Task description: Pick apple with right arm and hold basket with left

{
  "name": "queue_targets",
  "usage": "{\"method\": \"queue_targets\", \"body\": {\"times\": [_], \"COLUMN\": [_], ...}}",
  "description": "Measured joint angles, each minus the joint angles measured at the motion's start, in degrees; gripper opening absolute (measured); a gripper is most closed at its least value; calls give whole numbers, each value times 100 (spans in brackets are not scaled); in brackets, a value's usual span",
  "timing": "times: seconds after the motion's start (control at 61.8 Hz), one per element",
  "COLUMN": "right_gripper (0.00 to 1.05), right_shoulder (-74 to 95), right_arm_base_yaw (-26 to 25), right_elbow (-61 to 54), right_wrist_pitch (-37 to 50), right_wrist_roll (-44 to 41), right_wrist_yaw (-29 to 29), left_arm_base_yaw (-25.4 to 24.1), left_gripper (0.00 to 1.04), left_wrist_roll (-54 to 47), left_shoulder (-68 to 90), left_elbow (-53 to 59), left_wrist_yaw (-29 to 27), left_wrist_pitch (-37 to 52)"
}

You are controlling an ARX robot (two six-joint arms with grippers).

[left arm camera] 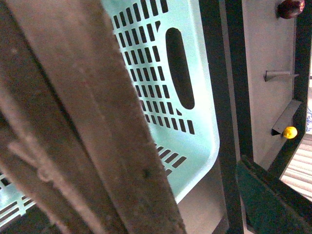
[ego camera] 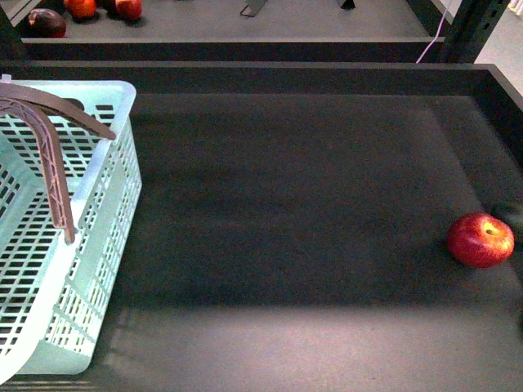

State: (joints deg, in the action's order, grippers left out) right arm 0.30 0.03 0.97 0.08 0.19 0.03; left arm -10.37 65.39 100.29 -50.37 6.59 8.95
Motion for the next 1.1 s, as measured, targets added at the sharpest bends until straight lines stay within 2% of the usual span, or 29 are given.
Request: {"method": "queue_targets", "body": {"times": [0.097, 0.178, 0.486, 0.647, 0.858, 1.101], "right_gripper": [96, 96, 96, 96, 96, 96], "right_shoulder": [0, -2, 0, 0, 0, 0], "right_arm_base_yaw": [0, 0, 0, 0, 0, 0], "right_elbow": [0, 0, 0, 0, 0, 0], "right_wrist_pitch": [0, 0, 0, 0, 0, 0], "right_wrist_roll": [0, 0, 0, 0, 0, 0], "right_wrist_yaw": [-2, -2, -2, -2, -2, -2], "left_arm_base_yaw": [20, 20, 192, 435, 1143, 2208], "left_gripper": [27, 18, 17, 17, 17, 17], "left_wrist_roll": [168, 391, 289, 61, -337, -710], "left_shoulder": [33, 31, -575, -1329, -1731, -1757], "left_elbow": [-9, -17, 42, 9, -374, -1021], "left_wrist_yaw": [-59, -50, 52, 72, 52, -81], "left_wrist_pitch": [-79, -81, -326, -800, -1309, -1910]}}
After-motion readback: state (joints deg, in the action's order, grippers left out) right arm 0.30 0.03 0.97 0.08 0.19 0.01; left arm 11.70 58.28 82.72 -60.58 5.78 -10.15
